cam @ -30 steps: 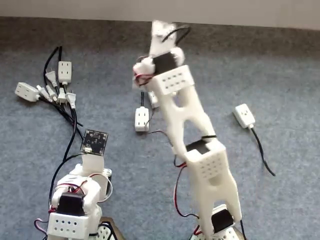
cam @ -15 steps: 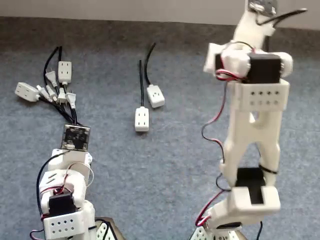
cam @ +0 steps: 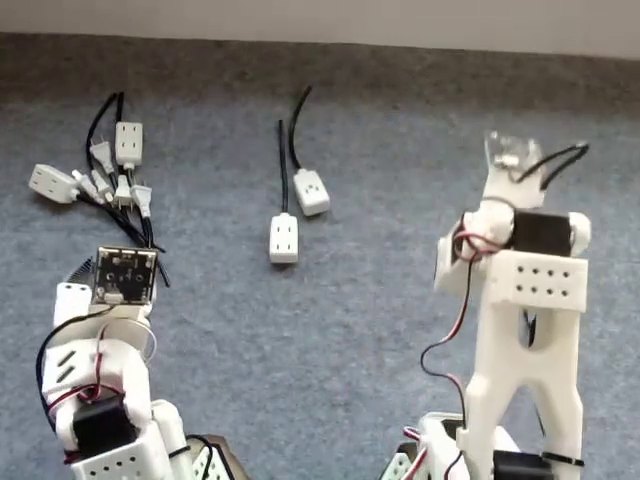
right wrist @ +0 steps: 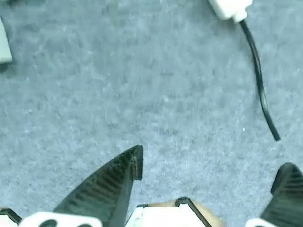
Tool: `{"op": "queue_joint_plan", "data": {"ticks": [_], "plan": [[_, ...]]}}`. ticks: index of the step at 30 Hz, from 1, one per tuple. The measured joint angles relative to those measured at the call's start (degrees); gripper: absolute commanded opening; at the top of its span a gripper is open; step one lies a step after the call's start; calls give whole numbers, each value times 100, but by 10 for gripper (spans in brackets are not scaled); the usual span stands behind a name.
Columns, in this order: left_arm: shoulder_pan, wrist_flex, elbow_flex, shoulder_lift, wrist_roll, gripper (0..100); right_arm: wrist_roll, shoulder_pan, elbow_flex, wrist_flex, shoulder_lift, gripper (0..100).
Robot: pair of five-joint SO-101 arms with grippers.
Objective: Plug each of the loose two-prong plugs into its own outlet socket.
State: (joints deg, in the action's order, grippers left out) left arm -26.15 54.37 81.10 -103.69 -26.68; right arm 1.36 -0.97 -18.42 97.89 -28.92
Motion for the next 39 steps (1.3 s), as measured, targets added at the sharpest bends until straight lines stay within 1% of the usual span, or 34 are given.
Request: {"op": "queue_joint_plan", "data": {"ticks": [3,7,11,15,17,20,23,26,29,32,35,39], "plan": [[-18,-273,-281,316,0,227,-35,26,-1029,-334,-211,406],[-176,-712,-1002,1538,0,227,-35,18,-2242,-1064,-299,406],[-264,-870,-2242,3516,79,227,-44,9,-3086,-1758,-299,406],[-273,-879,-3789,5820,563,227,-53,9,-3815,-2497,-299,406],[-273,-747,-4598,6998,756,227,-53,9,-4185,-2875,-299,406],[-273,-229,-5785,8651,1081,227,-53,9,-4712,-3464,-299,406],[-273,343,-6848,10004,1477,227,-53,0,-5160,-3991,-316,406],[-273,633,-7578,11121,1829,227,-62,0,-5442,-4255,-404,406],[-255,668,-8009,11982,2215,227,-62,0,-5503,-4316,-413,406],[-114,677,-8281,12457,2664,227,-62,0,-5521,-4316,-413,406],[132,677,-8396,12686,3138,227,-62,0,-5521,-4316,-413,406],[536,677,-8404,12730,3552,227,-62,0,-5521,-4316,-413,406]]}}
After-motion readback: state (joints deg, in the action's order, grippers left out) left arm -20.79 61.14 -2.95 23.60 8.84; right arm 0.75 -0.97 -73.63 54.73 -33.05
